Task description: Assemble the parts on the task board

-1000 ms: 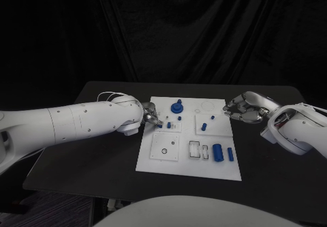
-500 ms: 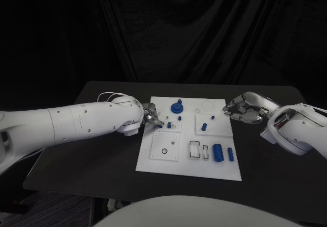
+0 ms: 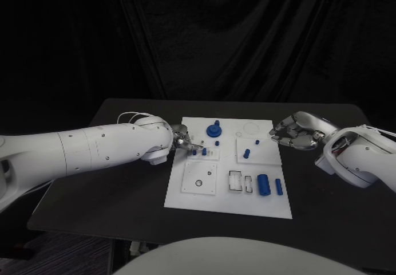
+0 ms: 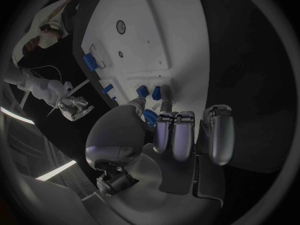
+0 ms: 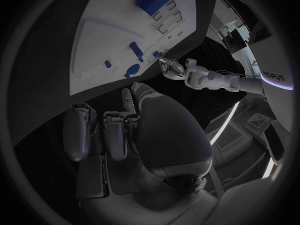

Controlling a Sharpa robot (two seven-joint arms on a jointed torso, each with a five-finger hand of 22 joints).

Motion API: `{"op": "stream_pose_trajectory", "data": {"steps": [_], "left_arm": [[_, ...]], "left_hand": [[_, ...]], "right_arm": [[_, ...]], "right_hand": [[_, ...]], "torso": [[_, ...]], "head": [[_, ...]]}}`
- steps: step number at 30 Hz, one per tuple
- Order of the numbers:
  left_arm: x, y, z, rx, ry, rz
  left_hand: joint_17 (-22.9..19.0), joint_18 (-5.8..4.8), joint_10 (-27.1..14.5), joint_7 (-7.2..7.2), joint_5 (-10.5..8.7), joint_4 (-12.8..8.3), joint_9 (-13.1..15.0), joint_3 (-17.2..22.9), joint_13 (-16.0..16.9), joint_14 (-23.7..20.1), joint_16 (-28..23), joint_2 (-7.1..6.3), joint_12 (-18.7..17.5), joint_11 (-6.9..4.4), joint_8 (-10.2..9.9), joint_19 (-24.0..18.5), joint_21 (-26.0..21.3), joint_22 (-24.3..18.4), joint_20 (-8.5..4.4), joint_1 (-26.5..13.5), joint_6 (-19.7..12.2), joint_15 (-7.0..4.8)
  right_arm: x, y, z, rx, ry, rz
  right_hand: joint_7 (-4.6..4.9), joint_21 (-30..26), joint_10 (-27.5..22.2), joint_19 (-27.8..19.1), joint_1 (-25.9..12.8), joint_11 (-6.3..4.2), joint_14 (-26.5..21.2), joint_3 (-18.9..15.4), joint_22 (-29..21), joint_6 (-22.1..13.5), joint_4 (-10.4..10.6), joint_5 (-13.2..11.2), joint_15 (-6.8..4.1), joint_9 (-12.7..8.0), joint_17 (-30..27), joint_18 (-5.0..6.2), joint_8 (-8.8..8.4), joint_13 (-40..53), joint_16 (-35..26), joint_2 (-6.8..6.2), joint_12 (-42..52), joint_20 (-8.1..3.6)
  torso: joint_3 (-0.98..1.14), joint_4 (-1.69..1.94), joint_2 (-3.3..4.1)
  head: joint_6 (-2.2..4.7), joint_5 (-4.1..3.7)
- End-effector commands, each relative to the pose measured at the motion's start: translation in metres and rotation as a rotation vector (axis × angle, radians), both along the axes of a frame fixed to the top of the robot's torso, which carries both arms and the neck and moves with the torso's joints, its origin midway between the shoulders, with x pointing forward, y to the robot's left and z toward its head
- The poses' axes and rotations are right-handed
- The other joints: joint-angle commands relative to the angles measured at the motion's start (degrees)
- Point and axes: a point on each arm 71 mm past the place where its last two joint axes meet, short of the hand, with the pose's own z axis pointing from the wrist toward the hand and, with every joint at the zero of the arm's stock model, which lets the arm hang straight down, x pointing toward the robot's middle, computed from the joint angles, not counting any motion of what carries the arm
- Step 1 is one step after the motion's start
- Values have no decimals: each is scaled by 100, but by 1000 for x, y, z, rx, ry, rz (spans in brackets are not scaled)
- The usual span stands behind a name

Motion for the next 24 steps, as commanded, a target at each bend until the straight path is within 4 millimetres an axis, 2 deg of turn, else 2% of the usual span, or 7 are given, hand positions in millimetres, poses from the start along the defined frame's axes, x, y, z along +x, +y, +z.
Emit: {"op": "stream_pose_trajectory", "data": {"steps": [1,3,5,15,21,22,24], "left_arm": [[-1,1,-4,-7,3,-4],[0,1,-3,-15,-5,-5],[0,1,-3,-22,-12,-6],[5,2,10,-165,-198,-18],[7,7,35,-306,-527,-102],[6,8,39,-326,-578,-124],[5,9,45,-358,-655,-167]], "left_hand": [[1509,45,594,16,-41,21,-24,-117,1509,595,15,65,20,46,-34,48,-28,738,28,-112,16,26],[1509,44,594,15,-47,24,-23,-173,1509,595,15,113,20,44,-30,51,-31,740,28,-167,25,27],[1509,51,594,16,-36,32,28,-311,1509,595,15,300,20,47,13,40,-61,719,30,-380,0,27],[1509,46,594,-19,159,31,233,-610,1509,595,15,517,20,21,248,64,-61,742,14,-513,-3,8],[1509,59,594,-125,745,-33,1006,-1104,1509,595,15,423,20,-64,970,62,-144,710,-55,235,-159,-62],[1509,110,594,-139,1068,-178,1051,-1040,1509,595,15,374,20,-66,985,-51,-332,554,-61,581,-232,-66],[1509,225,594,-48,1306,-111,974,-1052,1509,595,15,327,20,-8,831,-345,-870,137,-25,981,-478,-3]], "right_arm": [[0,-1,-2,-8,17,-15],[0,-1,-2,-7,18,-15],[0,-1,-2,-7,18,-15],[-1,-2,-2,-8,21,-17],[-2,-6,-2,-6,17,-23],[-2,-6,-2,-6,17,-24],[-2,-7,-2,-5,16,-26]], "right_hand": [[6,-38,607,130,60,32,540,46,1157,48,-3,21,51,-9,1307,37,-16,1509,-19,-2,16,39],[6,-38,607,130,60,32,540,46,1157,48,-3,21,51,-9,1307,37,-16,1509,-19,-2,16,39],[6,-38,607,130,60,32,540,46,1157,48,-3,21,51,-9,1307,37,-16,1509,-19,-2,16,39],[6,-44,607,127,58,32,540,47,1155,47,-3,23,51,-9,1306,38,-17,1509,-20,-2,16,39],[6,-60,607,120,59,32,537,53,1150,48,-2,27,51,-11,1297,42,-18,1509,-27,-1,16,39],[6,-60,607,120,59,32,537,53,1150,48,-2,27,51,-11,1297,42,-18,1509,-27,-1,16,39],[6,-60,607,120,59,32,537,54,1150,48,-2,28,51,-11,1297,42,-18,1509,-27,0,16,39]], "torso": [[0,2,1],[2,1,1],[0,1,2],[1,0,0],[1,2,-1],[0,1,-1],[-2,2,2]], "head": [[1,-1],[1,0],[1,-1],[1,-21],[1,-55],[1,-57],[1,-66]]}}
